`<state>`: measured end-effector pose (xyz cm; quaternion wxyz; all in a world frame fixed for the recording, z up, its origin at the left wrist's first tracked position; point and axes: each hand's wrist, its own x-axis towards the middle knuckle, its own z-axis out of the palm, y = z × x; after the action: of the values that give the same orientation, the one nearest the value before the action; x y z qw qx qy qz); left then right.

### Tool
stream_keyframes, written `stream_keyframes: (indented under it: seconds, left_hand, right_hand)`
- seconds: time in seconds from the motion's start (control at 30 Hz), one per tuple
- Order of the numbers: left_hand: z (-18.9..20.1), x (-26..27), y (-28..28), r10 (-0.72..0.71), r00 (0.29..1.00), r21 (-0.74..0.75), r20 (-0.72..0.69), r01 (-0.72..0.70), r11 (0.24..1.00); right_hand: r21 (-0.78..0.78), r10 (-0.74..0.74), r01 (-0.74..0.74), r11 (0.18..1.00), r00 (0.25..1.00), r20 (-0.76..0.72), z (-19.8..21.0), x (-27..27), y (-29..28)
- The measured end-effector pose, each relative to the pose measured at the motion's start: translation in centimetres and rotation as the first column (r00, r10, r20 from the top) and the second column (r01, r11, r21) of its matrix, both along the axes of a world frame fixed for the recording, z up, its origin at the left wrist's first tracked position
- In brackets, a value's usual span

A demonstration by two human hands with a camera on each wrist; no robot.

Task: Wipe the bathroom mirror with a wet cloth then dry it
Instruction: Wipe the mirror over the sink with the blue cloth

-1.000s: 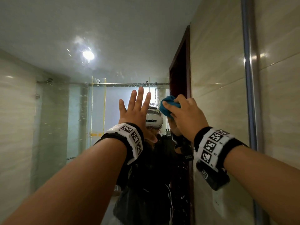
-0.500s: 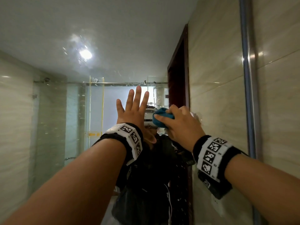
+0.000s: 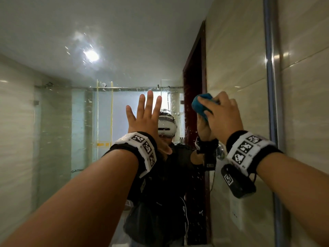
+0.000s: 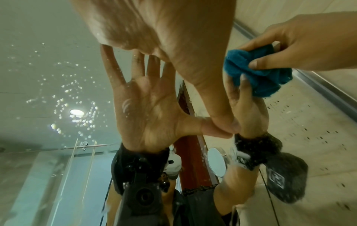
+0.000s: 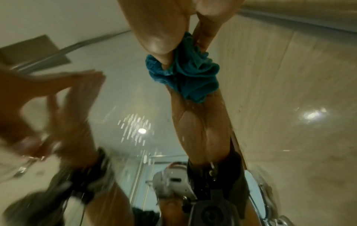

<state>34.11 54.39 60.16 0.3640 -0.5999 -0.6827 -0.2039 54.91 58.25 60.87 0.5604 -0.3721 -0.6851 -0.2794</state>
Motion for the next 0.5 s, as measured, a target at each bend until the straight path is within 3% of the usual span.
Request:
stream_keyframes:
  seconds: [0.17, 0.3, 0.4, 0.5]
  left_hand:
    - [-0.1, 0.5, -0.3, 0.014, 1.0, -0.017, 0.027, -0.014, 1.0]
    - [-0.3, 1.0, -0.5, 0.03, 0.998, -0.035, 0.06, -0.028, 0.999]
    - [-0.3, 1.3, -0.5, 0.038, 0.996, -0.047, 0.082, -0.034, 0.998]
    - [-0.7, 1.0, -0.4, 0.024, 0.997, -0.034, 0.074, -0.022, 0.999]
  right_hand:
    - [0.001, 0.018, -0.019, 1.0, 0.952, 0.305, -5.7, -0.4, 0.1]
    - [0.007, 0.064, -0.074, 0.997, 0.899, 0.433, -6.0, 0.6, -0.1]
    - [-0.005, 0.077, -0.08, 0.997, 0.939, 0.336, -4.7, 1.1, -0.5]
    - [0.008, 0.042, -0.043, 0.999, 0.999, 0.033, -3.8, 1.2, 0.5]
